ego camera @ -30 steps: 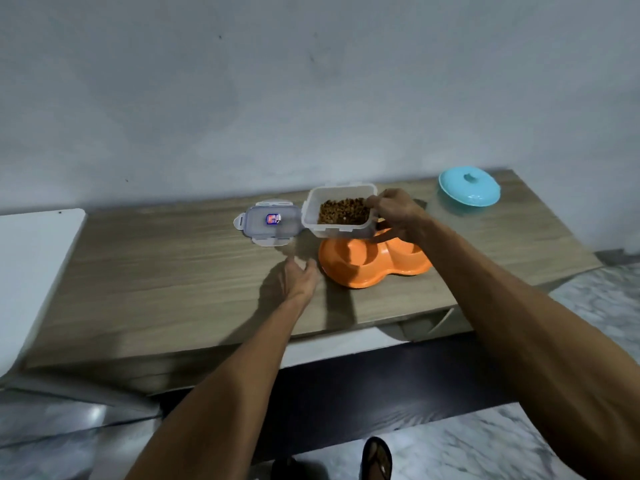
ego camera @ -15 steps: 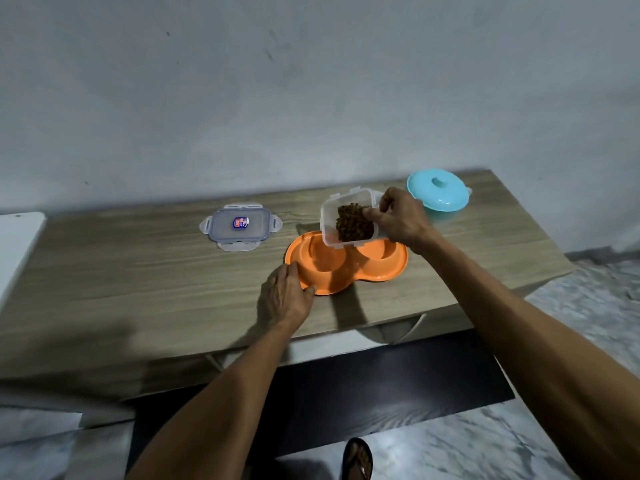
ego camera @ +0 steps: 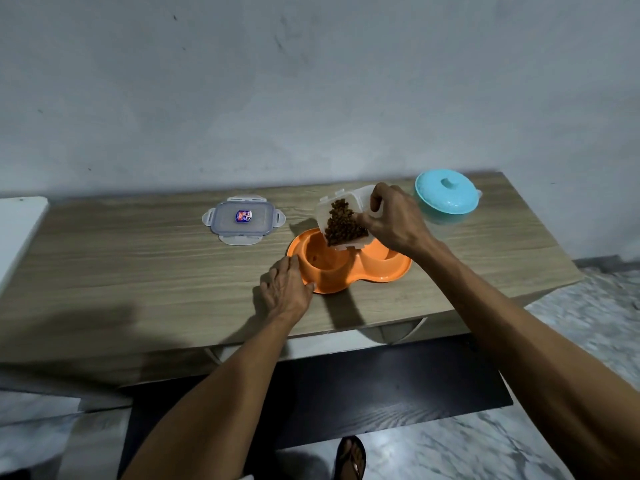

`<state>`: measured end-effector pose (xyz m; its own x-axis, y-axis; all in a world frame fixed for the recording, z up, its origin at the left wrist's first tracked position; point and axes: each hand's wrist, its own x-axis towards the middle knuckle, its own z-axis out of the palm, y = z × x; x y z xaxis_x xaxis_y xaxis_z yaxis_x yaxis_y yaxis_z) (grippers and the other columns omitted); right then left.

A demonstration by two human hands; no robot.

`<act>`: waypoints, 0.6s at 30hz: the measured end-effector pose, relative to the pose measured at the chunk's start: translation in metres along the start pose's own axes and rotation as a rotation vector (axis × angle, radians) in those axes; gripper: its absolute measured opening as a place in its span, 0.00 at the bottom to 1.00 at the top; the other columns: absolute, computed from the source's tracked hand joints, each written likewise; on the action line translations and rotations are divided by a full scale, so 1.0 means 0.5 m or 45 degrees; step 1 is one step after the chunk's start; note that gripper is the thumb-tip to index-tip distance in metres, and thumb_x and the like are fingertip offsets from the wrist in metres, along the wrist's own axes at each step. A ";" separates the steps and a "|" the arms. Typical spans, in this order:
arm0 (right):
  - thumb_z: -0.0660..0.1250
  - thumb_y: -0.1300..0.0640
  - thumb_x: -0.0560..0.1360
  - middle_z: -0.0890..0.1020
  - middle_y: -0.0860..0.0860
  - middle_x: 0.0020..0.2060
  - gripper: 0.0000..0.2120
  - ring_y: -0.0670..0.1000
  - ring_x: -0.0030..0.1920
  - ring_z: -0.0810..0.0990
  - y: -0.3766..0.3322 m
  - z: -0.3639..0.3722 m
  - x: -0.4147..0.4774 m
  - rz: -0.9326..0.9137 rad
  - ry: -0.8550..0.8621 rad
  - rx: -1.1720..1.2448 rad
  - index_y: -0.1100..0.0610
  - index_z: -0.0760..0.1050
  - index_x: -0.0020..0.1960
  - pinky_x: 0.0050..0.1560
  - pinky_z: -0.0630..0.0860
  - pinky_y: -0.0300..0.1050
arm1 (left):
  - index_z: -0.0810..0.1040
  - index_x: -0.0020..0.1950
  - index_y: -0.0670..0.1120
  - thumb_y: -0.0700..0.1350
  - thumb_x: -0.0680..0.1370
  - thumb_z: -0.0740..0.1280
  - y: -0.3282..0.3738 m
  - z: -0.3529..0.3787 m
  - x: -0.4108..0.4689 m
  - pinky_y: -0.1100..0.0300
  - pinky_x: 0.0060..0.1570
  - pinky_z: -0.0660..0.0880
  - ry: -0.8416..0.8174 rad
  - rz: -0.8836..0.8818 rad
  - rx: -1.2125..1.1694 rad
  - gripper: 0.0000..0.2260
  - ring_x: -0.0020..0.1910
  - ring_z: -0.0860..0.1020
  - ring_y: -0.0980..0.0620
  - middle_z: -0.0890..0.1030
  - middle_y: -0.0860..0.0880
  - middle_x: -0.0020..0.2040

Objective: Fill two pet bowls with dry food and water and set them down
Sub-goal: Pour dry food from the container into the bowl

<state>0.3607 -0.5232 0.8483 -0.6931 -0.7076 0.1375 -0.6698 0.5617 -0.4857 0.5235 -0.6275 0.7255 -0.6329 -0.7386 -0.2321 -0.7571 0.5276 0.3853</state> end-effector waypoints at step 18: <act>0.73 0.49 0.71 0.77 0.56 0.47 0.16 0.58 0.42 0.74 -0.006 0.005 -0.016 -0.099 -0.010 -0.076 0.54 0.66 0.43 0.42 0.74 0.54 | 0.61 0.76 0.52 0.54 0.75 0.71 -0.001 0.005 0.010 0.42 0.68 0.65 -0.012 -0.002 -0.013 0.32 0.73 0.64 0.43 0.65 0.48 0.74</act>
<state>0.3691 -0.5204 0.8465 -0.6366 -0.7531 0.1662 -0.7362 0.5293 -0.4218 0.5205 -0.6303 0.7220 -0.6330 -0.7357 -0.2410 -0.7566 0.5218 0.3941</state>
